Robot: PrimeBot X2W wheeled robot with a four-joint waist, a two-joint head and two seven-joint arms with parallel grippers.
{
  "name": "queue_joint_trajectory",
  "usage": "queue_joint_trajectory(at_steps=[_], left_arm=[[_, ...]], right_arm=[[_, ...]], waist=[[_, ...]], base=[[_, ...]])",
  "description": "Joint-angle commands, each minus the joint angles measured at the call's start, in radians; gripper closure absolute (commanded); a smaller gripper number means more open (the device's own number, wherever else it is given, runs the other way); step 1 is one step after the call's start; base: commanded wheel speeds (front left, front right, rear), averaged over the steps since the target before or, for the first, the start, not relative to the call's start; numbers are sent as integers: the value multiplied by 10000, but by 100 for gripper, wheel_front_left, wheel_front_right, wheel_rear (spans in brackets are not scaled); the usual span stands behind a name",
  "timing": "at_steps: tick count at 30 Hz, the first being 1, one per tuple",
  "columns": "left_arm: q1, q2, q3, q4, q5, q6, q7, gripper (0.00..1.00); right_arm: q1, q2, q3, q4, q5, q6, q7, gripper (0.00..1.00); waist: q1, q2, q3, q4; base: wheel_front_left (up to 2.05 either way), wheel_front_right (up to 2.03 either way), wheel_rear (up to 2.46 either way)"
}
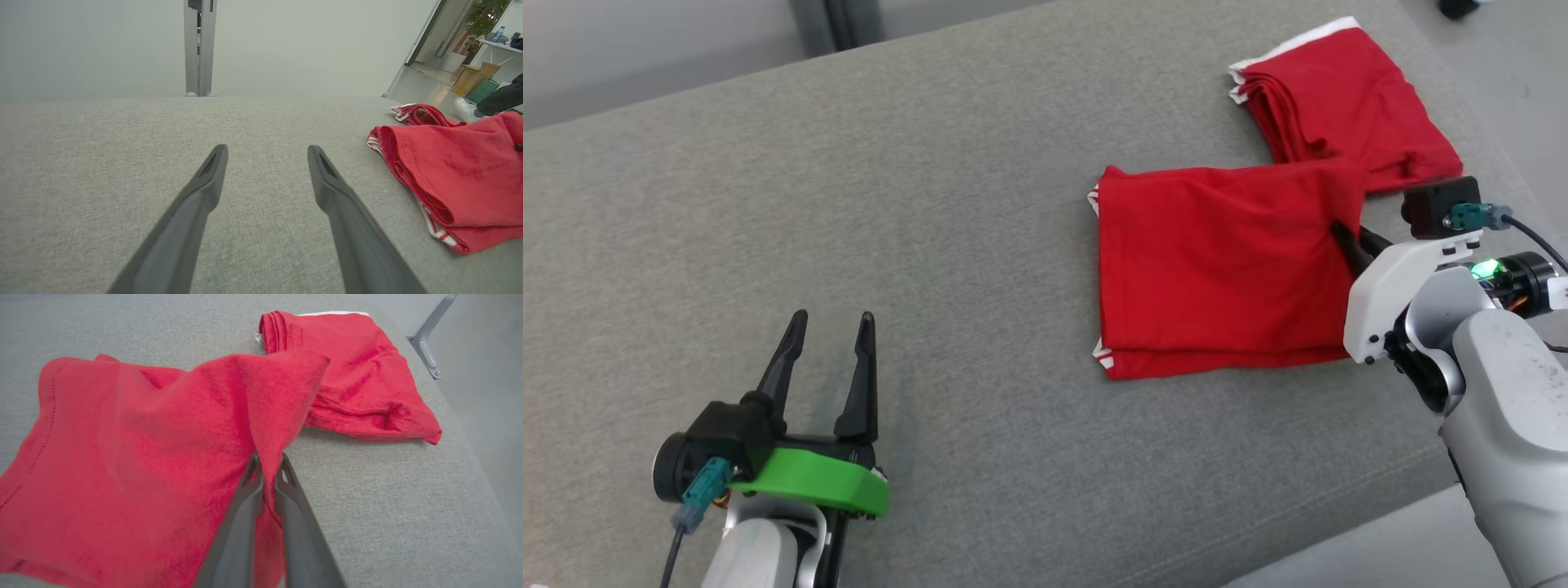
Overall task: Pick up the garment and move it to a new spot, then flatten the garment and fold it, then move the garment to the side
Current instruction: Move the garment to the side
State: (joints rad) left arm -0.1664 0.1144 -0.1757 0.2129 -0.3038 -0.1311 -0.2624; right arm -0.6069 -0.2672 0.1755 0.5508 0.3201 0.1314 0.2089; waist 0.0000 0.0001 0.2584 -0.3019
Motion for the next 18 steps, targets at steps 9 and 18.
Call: queue_joint_trajectory(at_steps=[9, 18], left_arm=[[-341, 192, -255, 67, 8, 3, -31, 0], [-403, 130, -228, -40, 14, 3, -31, 0]], right_arm=[[-496, 160, -161, 42, -324, -16, -273, 100], [-2022, -203, -281, 197, -742, -16, 225, 100]], waist=[[0, -1, 551, -649], [0, -1, 771, -139]], base=[[0, 0, 0], [0, 0, 0]])
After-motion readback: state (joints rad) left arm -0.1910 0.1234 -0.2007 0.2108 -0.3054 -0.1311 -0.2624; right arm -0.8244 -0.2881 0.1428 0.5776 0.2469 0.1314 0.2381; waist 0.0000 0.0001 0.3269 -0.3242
